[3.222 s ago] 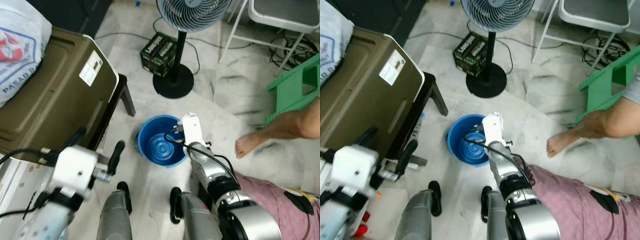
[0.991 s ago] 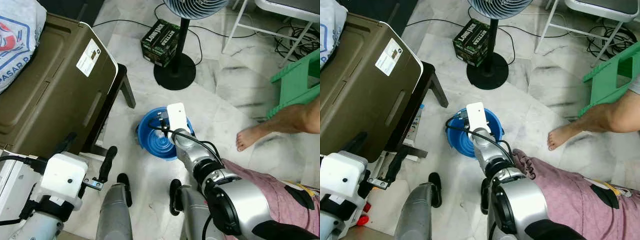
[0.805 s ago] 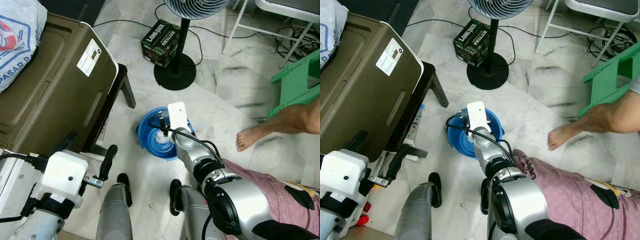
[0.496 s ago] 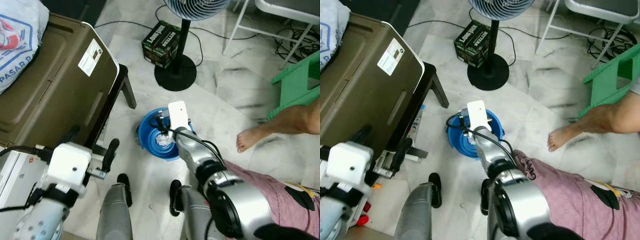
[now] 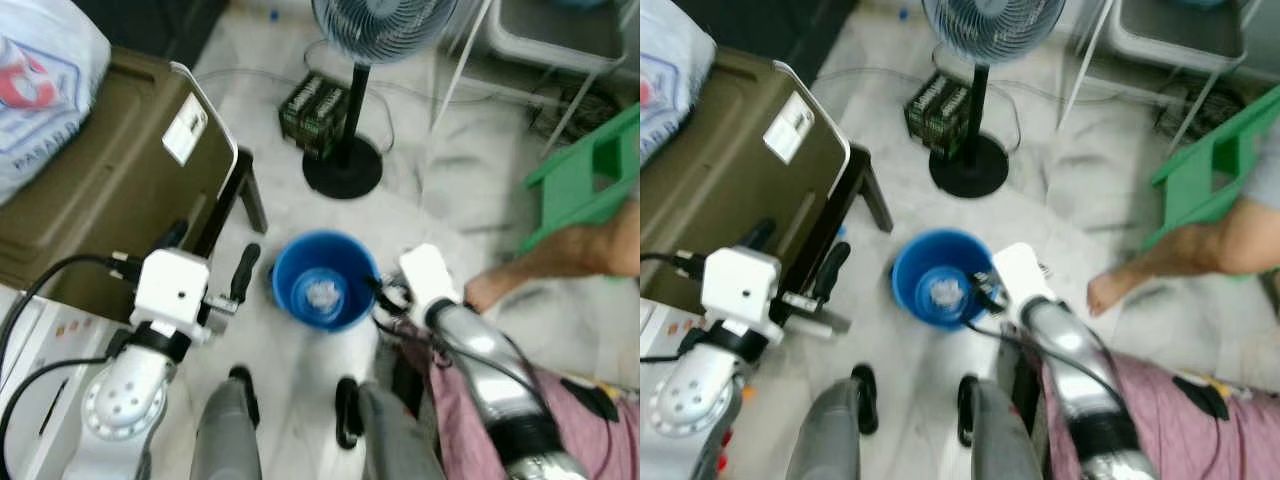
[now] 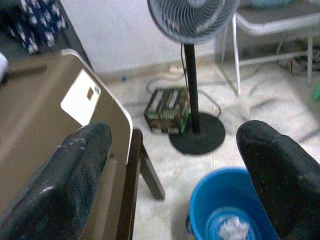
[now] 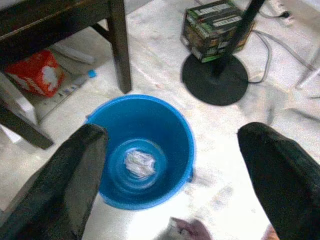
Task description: Clean up the room
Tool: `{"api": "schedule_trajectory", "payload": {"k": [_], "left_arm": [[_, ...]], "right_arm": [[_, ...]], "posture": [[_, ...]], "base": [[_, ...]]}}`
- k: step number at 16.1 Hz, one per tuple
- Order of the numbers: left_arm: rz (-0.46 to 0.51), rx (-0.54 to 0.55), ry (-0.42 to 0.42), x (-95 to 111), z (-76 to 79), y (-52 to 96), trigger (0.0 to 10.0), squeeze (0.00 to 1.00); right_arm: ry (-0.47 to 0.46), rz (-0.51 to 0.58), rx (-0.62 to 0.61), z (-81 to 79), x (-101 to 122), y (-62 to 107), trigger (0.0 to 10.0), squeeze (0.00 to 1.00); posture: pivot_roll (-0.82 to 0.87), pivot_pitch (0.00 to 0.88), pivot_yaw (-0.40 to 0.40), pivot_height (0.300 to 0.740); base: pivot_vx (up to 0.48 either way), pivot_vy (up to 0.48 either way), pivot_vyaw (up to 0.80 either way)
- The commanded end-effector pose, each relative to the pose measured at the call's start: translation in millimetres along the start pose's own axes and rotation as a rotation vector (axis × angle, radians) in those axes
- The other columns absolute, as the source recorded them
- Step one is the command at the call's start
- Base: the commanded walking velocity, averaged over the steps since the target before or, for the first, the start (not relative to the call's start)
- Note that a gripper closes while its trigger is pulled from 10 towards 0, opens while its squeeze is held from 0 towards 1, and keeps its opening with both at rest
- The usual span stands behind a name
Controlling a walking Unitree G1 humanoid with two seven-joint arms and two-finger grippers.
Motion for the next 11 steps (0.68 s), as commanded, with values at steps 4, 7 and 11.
{"api": "schedule_trajectory", "payload": {"k": [4, 7, 11], "left_arm": [[-0.057, 0.159, 0.093, -27.7, -19.8, 6.1, 10.0, 0.00], [-0.053, 0.206, 0.092, -37.6, -21.0, 5.3, 10.0, 0.00], [-0.082, 0.368, 0.120, -67.4, -39.8, 7.0, 10.0, 0.00]], "right_arm": [[-0.047, -0.036, 0.063, -12.9, -17.7, 34.1, 10.0, 1.00], [-0.091, -0.026, 0.009, -13.0, -19.6, 37.7, 10.0, 0.57], [-0.146, -0.096, -0.214, 4.2, -46.6, 31.1, 10.0, 0.00]], "posture": [[-0.04, 0.065, 0.019, 0.740], [-0.03, 0.000, -0.031, 0.740], [-0.05, 0.000, -0.057, 0.740]], "base": [[0.000, 0.000, 0.00], [0.000, 0.000, 0.00], [0.000, 0.000, 0.00]]}}
Point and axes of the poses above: a point about 5 cm out from each wrist's last joint towards the gripper, its own y axis pointing back from the gripper into the wrist, its own x axis along the axis of the wrist's last joint, z = x × y, the point moved 5 cm from there along -y, pointing out of the wrist towards the gripper, and after that the axes turned 4 degrees about y, right-handed, at the moved point
